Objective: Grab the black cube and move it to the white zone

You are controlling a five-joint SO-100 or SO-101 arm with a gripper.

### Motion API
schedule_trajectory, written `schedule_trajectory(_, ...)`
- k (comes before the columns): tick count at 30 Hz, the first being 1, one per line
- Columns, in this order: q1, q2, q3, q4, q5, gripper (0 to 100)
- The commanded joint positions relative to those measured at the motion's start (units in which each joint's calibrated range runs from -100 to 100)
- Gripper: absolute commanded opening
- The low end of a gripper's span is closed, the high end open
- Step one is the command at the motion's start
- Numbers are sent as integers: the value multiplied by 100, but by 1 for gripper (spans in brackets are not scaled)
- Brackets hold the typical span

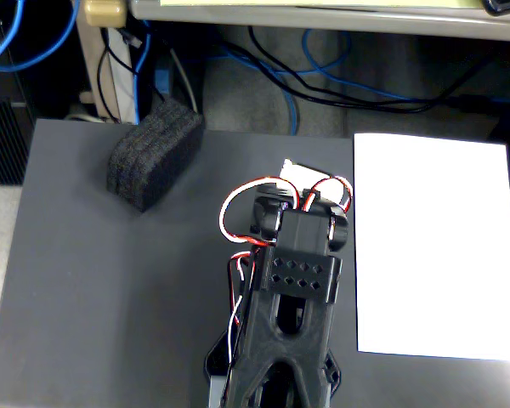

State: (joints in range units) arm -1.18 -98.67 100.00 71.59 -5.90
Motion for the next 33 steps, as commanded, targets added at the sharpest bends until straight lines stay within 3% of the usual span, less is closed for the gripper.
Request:
schedule_trajectory(1,59,43,-9,-75,-2,1)
schedule_trajectory(33,8,43,-9,-66,3,1)
